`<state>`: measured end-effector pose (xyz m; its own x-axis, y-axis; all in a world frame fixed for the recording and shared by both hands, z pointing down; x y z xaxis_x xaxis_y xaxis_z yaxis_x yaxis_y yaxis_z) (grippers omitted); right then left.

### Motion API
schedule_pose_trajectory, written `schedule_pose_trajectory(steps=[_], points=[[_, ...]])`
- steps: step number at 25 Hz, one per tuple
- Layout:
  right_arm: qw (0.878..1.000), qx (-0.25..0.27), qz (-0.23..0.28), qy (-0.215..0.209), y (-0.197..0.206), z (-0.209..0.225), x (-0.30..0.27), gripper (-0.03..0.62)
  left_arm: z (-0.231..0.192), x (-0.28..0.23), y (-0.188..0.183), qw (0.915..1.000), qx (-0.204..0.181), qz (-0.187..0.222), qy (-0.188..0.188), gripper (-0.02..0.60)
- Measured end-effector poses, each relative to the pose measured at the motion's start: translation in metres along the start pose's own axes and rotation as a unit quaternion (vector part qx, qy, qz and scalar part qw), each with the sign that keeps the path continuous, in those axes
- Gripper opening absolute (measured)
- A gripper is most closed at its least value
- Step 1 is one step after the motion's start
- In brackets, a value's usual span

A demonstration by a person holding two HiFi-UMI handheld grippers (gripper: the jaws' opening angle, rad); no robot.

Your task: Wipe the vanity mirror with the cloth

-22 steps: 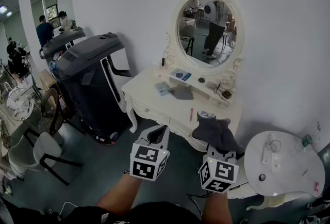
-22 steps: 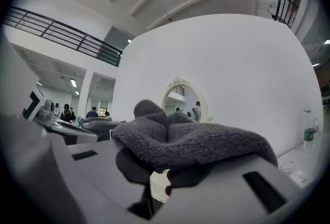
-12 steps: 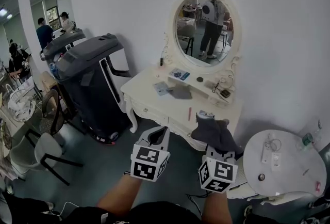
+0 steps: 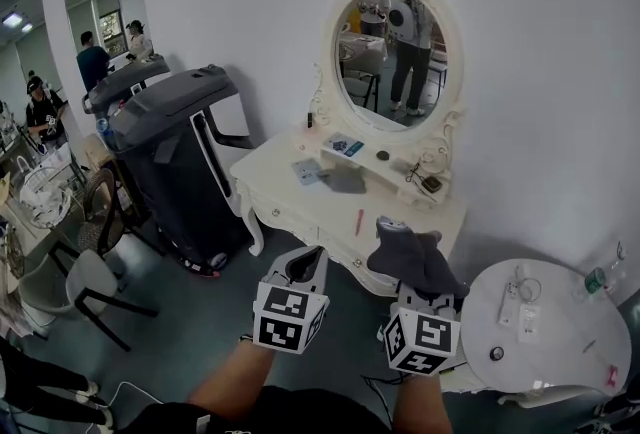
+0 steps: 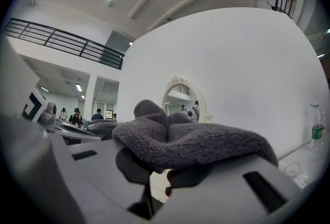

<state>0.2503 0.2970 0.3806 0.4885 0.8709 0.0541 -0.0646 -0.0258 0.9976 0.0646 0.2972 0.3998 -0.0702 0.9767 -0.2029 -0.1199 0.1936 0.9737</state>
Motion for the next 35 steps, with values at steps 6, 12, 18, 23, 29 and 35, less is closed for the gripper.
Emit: schedule_pose_trajectory(steps=[6,12,18,23,29,35], points=[[1.000,-0.005,-0.005,-0.015,0.002,0.013,-0.003,0.029,0.011,-0.004,0.004,0.9999,-0.005,-0.009,-0.014,0.000],[0.999,-0.004,-0.018,-0.029,0.011,0.012,-0.027,0.030,-0.002,-0.020,0.009,0.9995,0.008,-0.016,-0.026,0.000],[0.999,0.011,-0.025,-0.028,0.014,0.010,-0.067,0.029,-0.024,-0.060,0.010,0.9996,0.019,-0.014,-0.016,0.000],[0.999,0.020,-0.025,-0.016,0.008,0.011,-0.119,0.029,-0.048,-0.105,-0.002,0.9997,0.022,-0.010,0.004,0.000],[0.999,0.032,-0.031,-0.009,0.005,-0.003,-0.186,0.030,-0.098,-0.155,-0.010,0.9992,0.038,-0.007,0.016,0.000],[0.998,0.043,-0.046,-0.012,0.008,-0.031,-0.250,0.030,-0.155,-0.191,-0.010,0.9984,0.052,-0.013,0.019,0.000]])
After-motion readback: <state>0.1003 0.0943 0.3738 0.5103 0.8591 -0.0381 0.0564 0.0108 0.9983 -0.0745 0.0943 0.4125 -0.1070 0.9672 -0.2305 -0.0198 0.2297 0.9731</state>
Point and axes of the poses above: the fingertips, and each gripper's own axes: x backward along the fingers, z to its right, y out of its underside, the point moved 4 cm from there along x, backward along the fingers, and after that the axes turned 15 degrees about -y, right-handed, at the moved point
